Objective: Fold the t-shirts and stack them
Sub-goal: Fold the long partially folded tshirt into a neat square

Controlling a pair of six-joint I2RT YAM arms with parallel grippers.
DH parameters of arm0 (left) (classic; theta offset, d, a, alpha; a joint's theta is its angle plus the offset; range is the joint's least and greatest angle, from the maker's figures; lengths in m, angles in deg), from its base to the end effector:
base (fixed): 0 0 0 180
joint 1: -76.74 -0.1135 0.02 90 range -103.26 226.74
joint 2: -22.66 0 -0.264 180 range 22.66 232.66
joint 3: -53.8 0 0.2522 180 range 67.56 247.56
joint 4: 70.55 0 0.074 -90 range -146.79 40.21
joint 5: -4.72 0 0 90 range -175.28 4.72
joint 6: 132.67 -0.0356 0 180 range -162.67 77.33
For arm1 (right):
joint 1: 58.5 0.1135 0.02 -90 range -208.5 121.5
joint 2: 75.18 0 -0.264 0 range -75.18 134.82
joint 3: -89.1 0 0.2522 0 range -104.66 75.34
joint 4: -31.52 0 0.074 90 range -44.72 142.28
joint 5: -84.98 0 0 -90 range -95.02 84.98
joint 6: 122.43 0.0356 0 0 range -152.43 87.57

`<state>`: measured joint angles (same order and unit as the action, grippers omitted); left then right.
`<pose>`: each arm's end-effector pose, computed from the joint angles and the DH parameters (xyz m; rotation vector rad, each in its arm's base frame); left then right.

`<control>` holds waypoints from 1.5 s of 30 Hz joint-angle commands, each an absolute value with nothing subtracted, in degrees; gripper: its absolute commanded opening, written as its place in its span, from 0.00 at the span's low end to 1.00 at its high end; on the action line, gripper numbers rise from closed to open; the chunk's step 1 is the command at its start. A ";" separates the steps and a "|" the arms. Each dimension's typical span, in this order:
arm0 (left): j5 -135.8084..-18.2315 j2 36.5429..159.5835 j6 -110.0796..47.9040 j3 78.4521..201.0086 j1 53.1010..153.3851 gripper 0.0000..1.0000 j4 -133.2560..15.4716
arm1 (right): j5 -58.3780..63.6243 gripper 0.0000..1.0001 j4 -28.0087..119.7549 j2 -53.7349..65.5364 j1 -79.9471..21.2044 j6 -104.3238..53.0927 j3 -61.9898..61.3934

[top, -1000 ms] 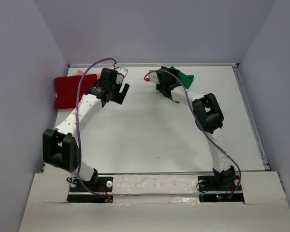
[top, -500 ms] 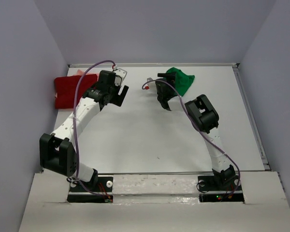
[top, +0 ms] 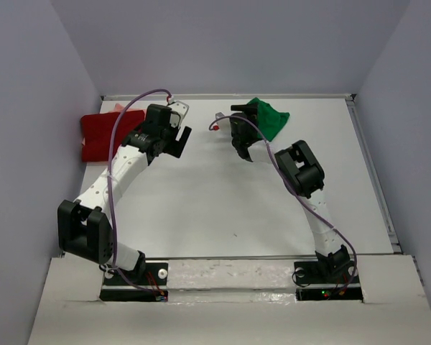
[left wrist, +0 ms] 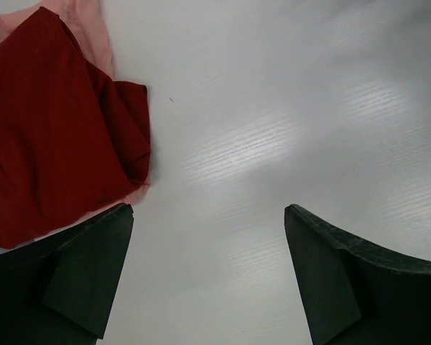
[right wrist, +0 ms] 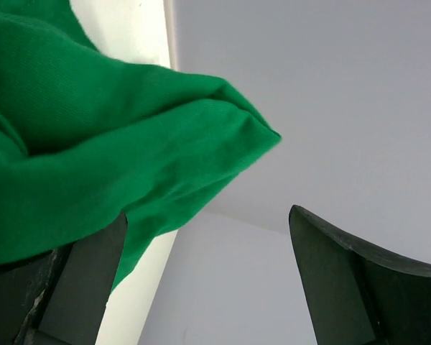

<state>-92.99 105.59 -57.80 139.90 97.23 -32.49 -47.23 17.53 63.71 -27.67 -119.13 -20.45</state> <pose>0.3098 -0.1107 0.3269 0.5921 2.0928 0.0933 0.4721 0.2539 0.1369 -1.3398 1.4690 -1.3317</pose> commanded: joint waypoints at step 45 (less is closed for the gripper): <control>-91.26 104.92 -58.40 140.25 95.64 0.99 -32.44 | -47.29 1.00 15.04 76.08 -34.94 -125.60 -39.27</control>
<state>-91.63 105.44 -57.83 140.18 96.10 -32.34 -47.21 11.63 76.58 -35.52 -127.10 -38.11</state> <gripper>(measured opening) 0.989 0.994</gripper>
